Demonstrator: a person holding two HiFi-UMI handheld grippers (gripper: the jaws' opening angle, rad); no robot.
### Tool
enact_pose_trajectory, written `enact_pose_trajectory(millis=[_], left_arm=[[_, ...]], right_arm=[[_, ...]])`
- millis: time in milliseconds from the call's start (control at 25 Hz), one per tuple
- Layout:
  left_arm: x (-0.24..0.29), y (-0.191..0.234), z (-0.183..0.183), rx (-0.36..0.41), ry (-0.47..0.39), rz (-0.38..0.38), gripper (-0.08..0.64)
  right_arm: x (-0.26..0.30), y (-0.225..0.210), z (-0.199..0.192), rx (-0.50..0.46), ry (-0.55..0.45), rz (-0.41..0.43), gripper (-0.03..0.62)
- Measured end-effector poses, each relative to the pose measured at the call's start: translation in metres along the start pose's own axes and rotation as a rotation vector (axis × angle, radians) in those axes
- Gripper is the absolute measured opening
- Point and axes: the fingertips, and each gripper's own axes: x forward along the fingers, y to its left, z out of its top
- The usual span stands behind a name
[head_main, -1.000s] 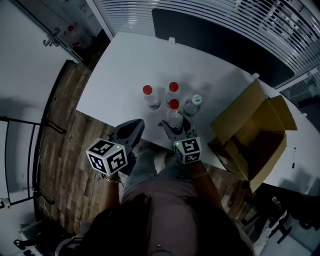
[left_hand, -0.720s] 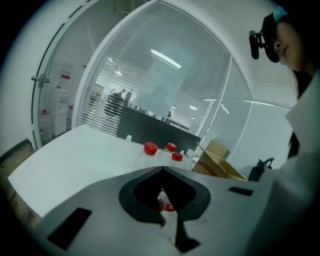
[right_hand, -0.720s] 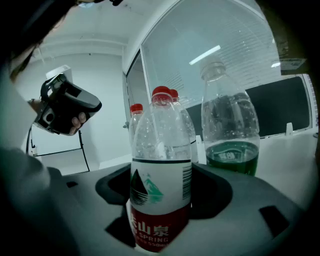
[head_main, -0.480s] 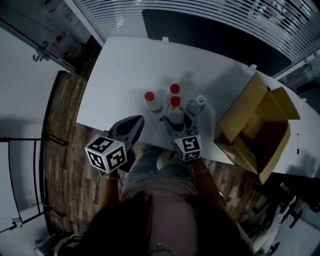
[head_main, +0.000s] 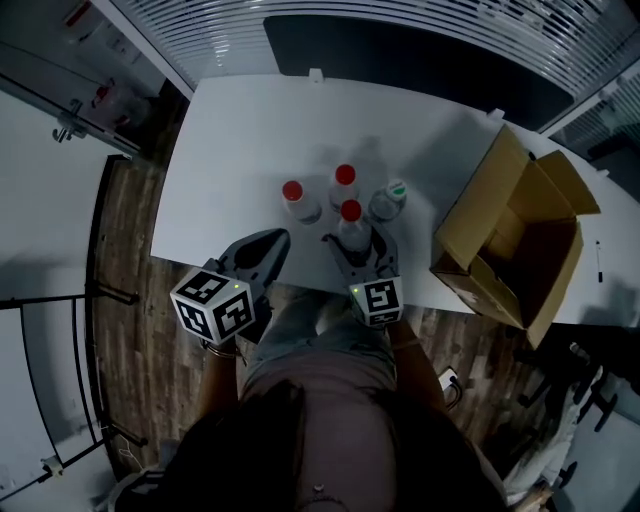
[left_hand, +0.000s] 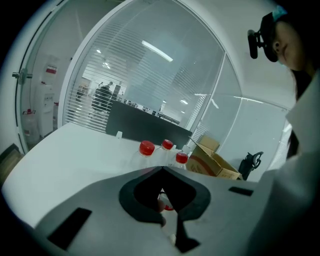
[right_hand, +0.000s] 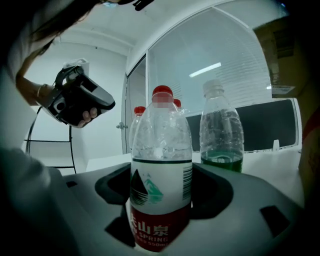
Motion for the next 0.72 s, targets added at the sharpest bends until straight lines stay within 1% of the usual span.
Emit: enact_pose_trajectory(millis=[120, 240, 720], left_arm=[[0.002, -0.001, 0.0, 0.008, 0.011, -0.016, 0.006], [0.004, -0.004, -0.002, 0.016, 0.02, -0.031, 0.006], [0.007, -0.013, -0.005, 0.044, 0.042, -0.083, 0.006]], right_arm=[[-0.007, 0.001, 0.0, -0.018, -0.017, -0.025, 0.322], [-0.014, -0.001, -0.001, -0.015, -0.022, -0.046, 0.322], [-0.029, 0.004, -0.013, -0.008, 0.026, -0.075, 0.322]])
